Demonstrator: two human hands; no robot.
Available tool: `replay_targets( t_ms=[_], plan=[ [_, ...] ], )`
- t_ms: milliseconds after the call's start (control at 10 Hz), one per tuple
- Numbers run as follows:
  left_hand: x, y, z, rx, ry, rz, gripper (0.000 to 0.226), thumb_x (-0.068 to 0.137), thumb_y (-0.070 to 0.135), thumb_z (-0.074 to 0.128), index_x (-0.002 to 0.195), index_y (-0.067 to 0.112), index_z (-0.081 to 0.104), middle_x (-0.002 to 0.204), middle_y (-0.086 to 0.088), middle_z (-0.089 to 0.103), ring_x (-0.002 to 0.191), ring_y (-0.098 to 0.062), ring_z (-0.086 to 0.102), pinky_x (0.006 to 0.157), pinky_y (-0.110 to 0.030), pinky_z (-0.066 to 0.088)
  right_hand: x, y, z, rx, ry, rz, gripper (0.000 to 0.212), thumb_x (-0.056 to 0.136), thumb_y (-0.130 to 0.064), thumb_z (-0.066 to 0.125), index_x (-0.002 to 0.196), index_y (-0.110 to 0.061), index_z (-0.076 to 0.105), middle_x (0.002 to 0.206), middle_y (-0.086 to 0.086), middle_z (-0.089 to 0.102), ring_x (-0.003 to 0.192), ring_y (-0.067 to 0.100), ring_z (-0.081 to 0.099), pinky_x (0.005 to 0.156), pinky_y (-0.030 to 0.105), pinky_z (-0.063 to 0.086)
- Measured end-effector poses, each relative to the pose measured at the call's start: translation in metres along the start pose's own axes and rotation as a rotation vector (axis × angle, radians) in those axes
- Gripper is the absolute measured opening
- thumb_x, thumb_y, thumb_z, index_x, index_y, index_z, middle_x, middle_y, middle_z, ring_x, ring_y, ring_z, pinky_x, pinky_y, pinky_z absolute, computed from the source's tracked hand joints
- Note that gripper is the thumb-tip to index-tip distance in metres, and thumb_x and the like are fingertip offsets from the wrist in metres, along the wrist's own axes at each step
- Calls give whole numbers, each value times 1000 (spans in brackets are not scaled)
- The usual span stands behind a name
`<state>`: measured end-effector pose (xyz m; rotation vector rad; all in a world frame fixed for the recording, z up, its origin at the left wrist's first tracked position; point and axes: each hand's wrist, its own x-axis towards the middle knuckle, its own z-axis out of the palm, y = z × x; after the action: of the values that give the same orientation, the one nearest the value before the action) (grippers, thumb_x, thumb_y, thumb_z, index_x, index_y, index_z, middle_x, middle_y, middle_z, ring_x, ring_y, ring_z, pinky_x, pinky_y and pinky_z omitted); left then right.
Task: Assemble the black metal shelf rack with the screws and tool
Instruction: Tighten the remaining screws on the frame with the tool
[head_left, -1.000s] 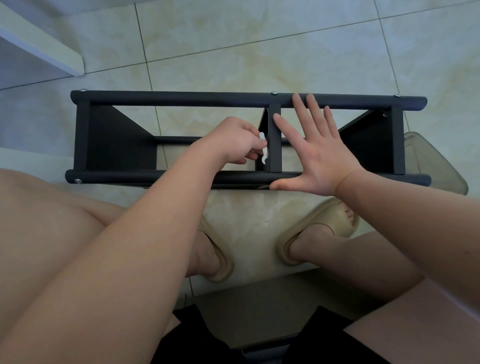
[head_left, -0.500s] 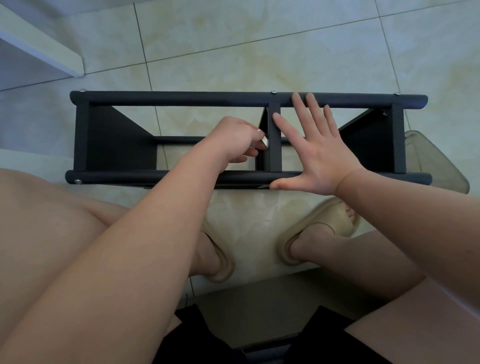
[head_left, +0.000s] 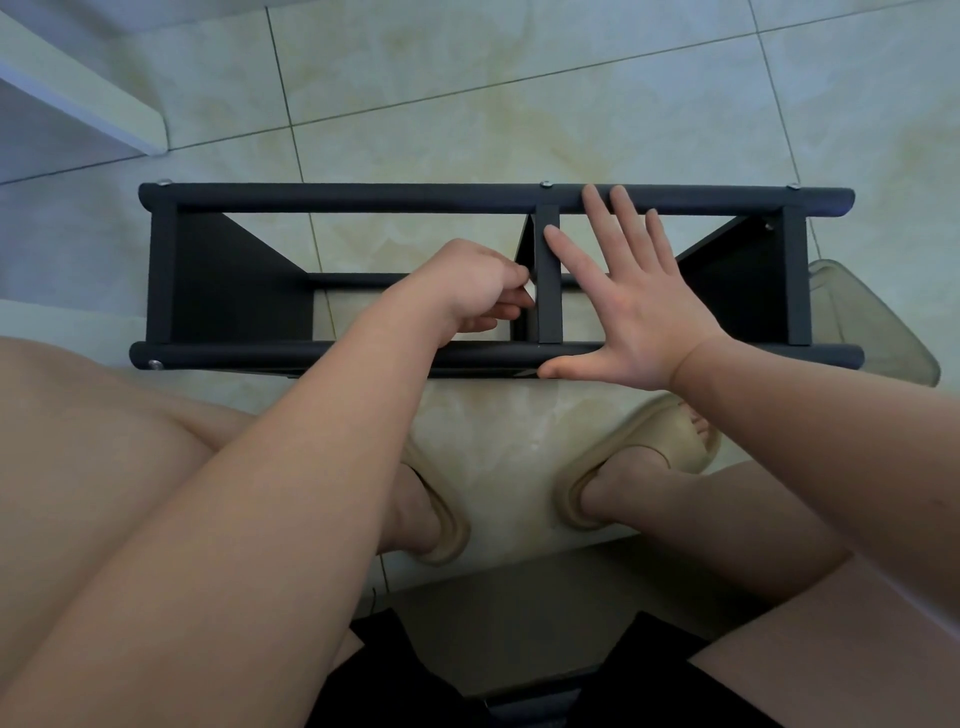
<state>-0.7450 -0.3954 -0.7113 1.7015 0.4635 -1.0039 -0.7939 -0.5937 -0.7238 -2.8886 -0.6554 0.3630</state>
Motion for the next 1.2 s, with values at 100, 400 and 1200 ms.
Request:
replay_targets(
  t_ms=[100, 400, 1200],
  plan=[
    [0, 1, 0, 0, -33, -51, 17, 100, 26, 56, 108, 15, 67, 81, 4, 76, 77, -9, 68, 81, -28, 53, 0, 0, 0, 1, -3, 0, 121, 71, -95, 37, 164, -21, 12, 169, 21, -6, 154, 45, -9, 124, 61, -2],
    [0, 2, -2, 65, -78, -79, 15, 105, 22, 46, 105, 15, 59, 87, 2, 73, 78, -10, 64, 74, -26, 50, 0, -1, 0, 0, -9, -2, 121, 72, -95, 36, 164, -21, 10, 169, 21, -7, 154, 44, -10, 124, 62, -2],
    [-10, -1, -21, 321, -208, 21, 21, 104, 14, 49, 88, 18, 61, 93, 2, 75, 87, -8, 63, 77, -26, 46, -1, -2, -3, 0, -21, 2, 121, 71, -95, 35, 164, -22, 9, 168, 21, -8, 155, 43, -11, 124, 62, -1]
  ],
)
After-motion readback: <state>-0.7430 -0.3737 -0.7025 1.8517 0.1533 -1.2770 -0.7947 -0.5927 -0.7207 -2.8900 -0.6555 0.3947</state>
